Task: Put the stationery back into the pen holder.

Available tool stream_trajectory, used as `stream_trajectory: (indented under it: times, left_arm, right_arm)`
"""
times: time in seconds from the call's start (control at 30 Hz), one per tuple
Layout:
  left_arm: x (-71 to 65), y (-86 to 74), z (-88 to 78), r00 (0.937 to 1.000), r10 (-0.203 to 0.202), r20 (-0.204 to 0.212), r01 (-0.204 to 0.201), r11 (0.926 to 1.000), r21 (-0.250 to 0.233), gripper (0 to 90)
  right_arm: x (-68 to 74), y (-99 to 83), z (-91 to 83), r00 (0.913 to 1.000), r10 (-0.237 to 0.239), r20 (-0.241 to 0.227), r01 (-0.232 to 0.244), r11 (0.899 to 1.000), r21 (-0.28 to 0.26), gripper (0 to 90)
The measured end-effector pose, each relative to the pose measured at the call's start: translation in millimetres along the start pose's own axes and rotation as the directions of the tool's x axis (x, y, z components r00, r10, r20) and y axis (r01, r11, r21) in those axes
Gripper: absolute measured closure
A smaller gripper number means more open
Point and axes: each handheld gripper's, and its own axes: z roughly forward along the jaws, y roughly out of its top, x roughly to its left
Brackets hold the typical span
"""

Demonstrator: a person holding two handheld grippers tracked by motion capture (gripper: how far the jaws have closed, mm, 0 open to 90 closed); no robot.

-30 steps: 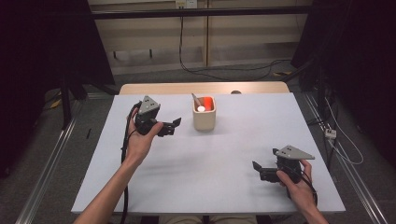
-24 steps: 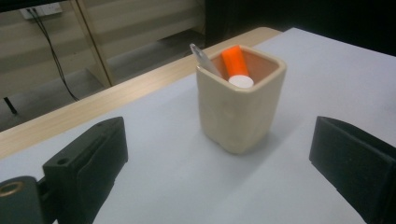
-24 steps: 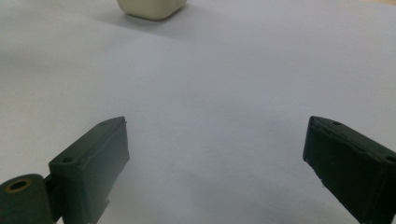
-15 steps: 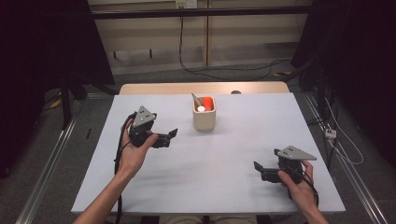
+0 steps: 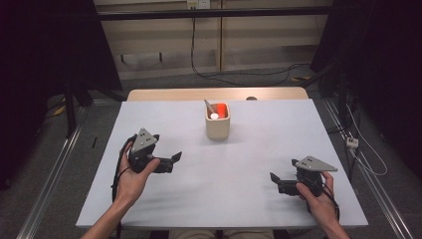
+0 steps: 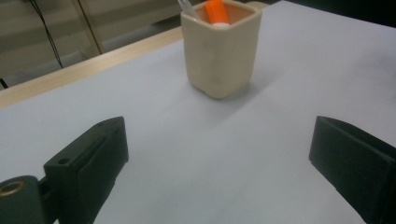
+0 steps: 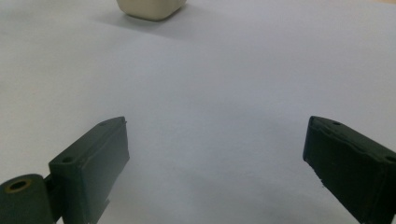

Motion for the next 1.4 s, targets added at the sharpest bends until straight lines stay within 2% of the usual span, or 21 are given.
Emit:
stream_trajectory:
  times: [0.13,0.6,0.67,0.8,0.83,0.9,1.03,1.27,1.33,1.4]
  left_arm:
    - [0.0,-12.5,-3.5,0.9997,-0.022,-0.007,0.022,0.9997,0.011,4.7]
    - [-6.8,-42.1,-14.4,0.9989,-0.027,-0.038,0.029,0.9989,0.036,4.8]
    - [-8.2,-44.7,-16.7,0.9983,-0.033,-0.049,0.034,0.9991,0.026,4.9]
    - [-10.5,-50.7,-18.5,0.9982,-0.040,-0.044,0.042,0.9987,0.030,4.8]
    - [-11.1,-52.6,-17.9,0.9988,-0.039,-0.031,0.040,0.9986,0.034,4.8]
    - [-11.9,-57.4,-17.1,0.9987,-0.032,-0.038,0.033,0.9991,0.028,4.9]
    - [-12.5,-64.3,-18.0,0.9976,-0.059,-0.037,0.059,0.9980,0.023,4.8]
    - [-11.6,-72.4,-25.3,0.9939,-0.099,-0.050,0.098,0.9950,-0.019,4.8]
    - [-11.0,-73.6,-27.3,0.9937,-0.105,-0.040,0.104,0.9943,-0.026,4.8]
    - [-9.7,-74.2,-28.9,0.9924,-0.107,-0.061,0.104,0.9936,-0.044,4.8]
  right_arm:
    - [0.6,-0.1,0.5,1.0000,-0.005,-0.001,0.005,1.000,0.002,6.2]
    - [1.4,-0.8,0.3,1.0000,-0.002,-0.001,0.002,1.000,0.003,6.2]
    - [2.0,-0.9,0.9,1.0000,-0.004,-0.004,0.004,1.000,0.005,6.2]
    - [3.1,-0.7,1.0,1.0000,-0.007,-0.005,0.007,1.000,0.005,6.2]
    - [3.2,-0.8,0.9,1.0000,-0.007,-0.005,0.007,1.000,0.006,6.2]
    - [3.2,-0.9,0.6,1.0000,-0.007,-0.004,0.007,1.000,0.004,6.2]
    - [3.1,-1.1,0.2,1.0000,-0.006,-0.006,0.006,1.000,0.003,6.2]
    - [2.4,-1.0,-0.4,1.0000,-0.002,-0.003,0.002,1.000,0.002,6.2]
    - [2.7,-0.1,-0.7,1.0000,-0.002,0.000,0.002,1.000,-0.003,6.2]
    - [3.1,-0.1,-0.4,1.0000,-0.006,-0.003,0.006,1.000,-0.004,6.2]
